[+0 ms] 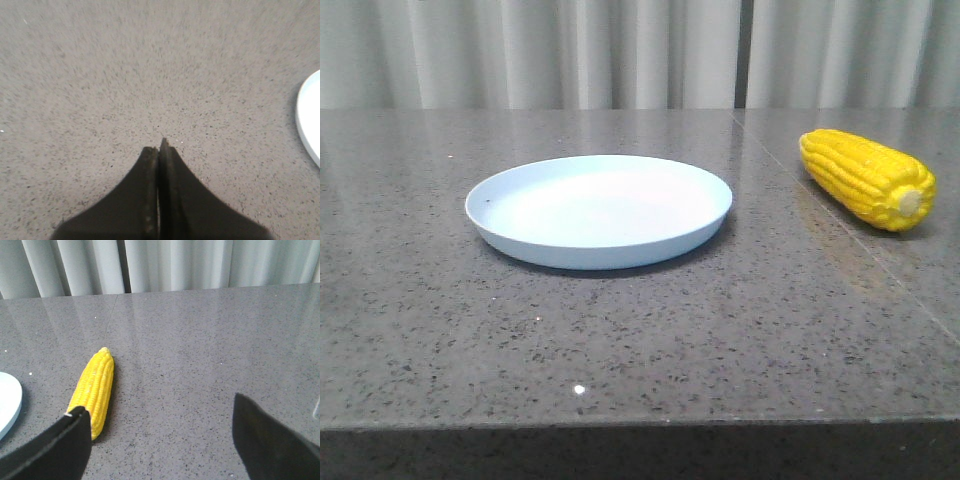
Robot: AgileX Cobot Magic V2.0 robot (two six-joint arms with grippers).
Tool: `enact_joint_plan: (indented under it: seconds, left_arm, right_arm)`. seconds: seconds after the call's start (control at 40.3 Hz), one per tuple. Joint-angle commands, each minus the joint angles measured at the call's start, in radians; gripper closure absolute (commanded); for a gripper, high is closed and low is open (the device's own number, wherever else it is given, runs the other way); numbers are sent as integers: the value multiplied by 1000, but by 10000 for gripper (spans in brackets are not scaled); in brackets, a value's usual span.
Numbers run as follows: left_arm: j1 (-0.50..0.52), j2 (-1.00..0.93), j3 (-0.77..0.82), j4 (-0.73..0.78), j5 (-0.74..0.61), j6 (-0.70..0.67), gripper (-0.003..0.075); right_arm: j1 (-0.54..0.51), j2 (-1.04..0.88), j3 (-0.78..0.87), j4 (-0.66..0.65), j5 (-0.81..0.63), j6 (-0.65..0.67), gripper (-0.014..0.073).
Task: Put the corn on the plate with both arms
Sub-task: 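Lift the left gripper away from the plate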
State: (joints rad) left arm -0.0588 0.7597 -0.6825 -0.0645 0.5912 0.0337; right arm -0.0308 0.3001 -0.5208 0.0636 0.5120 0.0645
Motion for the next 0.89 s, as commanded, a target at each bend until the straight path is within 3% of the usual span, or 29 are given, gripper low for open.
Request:
enact_joint_plan:
  seconds: [0.0, 0.372, 0.869]
  left_arm:
    - [0, -160, 54, 0, -114, 28, 741]
    - [0, -620, 232, 9, -139, 48, 741]
    - [0, -644, 255, 9, -127, 48, 741]
  right_arm:
    - [1, 17, -34, -5, -81, -7, -7]
    - [1, 17, -34, -5, -81, -7, -7]
    - [1, 17, -34, -5, -81, -7, -7]
